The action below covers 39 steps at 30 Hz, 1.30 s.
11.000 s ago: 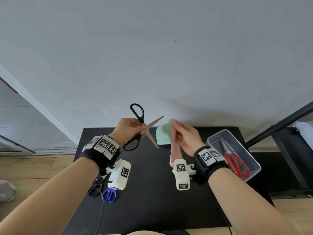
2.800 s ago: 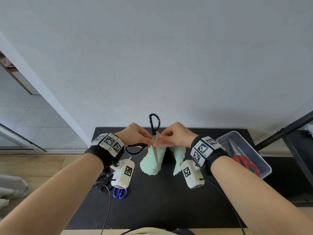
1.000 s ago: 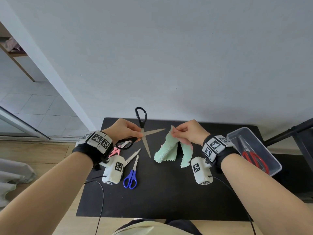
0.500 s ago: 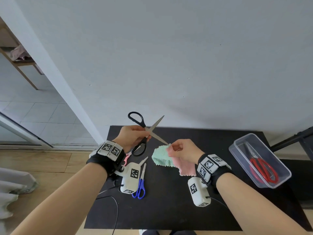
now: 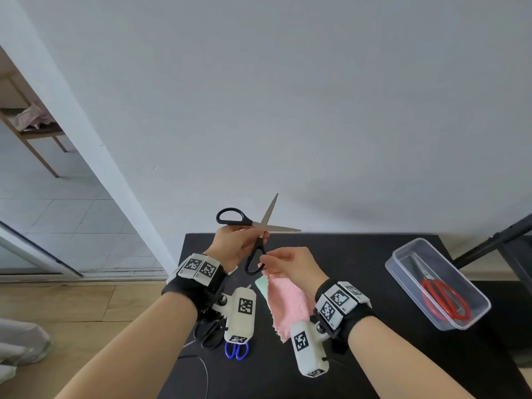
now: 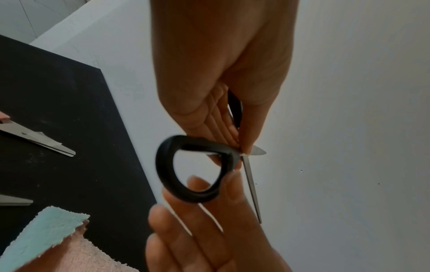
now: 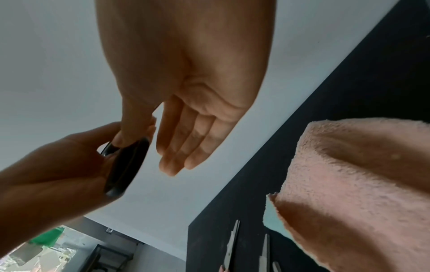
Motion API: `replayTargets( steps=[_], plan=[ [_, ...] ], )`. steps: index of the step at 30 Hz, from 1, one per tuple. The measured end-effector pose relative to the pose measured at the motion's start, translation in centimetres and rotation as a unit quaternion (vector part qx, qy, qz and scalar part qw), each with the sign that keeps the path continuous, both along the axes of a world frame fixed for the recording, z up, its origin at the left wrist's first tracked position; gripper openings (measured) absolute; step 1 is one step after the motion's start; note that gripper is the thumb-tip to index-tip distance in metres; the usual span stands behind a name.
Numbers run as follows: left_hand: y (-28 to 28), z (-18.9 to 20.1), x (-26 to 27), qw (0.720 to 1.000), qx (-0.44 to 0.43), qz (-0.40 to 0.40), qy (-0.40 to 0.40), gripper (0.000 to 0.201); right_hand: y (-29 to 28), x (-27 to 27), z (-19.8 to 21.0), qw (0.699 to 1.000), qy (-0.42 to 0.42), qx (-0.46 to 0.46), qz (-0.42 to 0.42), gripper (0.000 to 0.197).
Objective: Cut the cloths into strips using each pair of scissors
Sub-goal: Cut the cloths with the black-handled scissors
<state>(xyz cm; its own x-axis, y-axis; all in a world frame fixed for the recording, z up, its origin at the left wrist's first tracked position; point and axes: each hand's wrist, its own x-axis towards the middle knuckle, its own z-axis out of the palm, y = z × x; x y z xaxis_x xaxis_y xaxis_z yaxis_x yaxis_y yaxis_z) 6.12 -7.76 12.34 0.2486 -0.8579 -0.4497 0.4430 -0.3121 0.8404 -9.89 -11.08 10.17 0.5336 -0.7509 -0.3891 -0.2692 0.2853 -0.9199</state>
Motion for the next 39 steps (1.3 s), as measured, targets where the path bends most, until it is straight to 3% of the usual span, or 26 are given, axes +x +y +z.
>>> replayTargets(
  steps=[7, 12, 15, 21, 25, 39],
  plan=[
    [0.4, -0.3, -0.1, 1.000, -0.003, 0.014, 0.019, 0.017, 0.5, 0.4, 0.6, 1.000, -0.018, 0.006, -0.017, 0.019],
    [1.0, -0.4, 1.2, 0.993, 0.019, 0.103, 0.058, 0.030, 0.6, -0.2, 0.3, 1.000, -0.002, 0.007, 0.005, 0.016],
    [1.7, -0.7, 2.0, 0.992, 0.020, 0.103, 0.063, 0.030, 0.7, -0.6, 0.1, 1.000, -0.003, 0.007, 0.000, 0.013],
    [2.7, -0.9, 2.1, 0.995, 0.010, 0.070, 0.074, 0.032, 0.9, -0.9, 0.1, 1.000, -0.013, -0.005, -0.009, 0.013],
    [3.3, -1.1, 1.6, 0.998, 0.007, 0.014, 0.059, 0.023, 0.8, -1.4, 0.2, 1.000, -0.012, -0.008, -0.017, 0.011],
    [3.9, -1.2, -0.1, 0.987, 0.051, -0.141, 0.057, 0.029, 1.1, -3.8, 0.2, 1.000, -0.003, -0.011, -0.014, 0.008]
  ],
)
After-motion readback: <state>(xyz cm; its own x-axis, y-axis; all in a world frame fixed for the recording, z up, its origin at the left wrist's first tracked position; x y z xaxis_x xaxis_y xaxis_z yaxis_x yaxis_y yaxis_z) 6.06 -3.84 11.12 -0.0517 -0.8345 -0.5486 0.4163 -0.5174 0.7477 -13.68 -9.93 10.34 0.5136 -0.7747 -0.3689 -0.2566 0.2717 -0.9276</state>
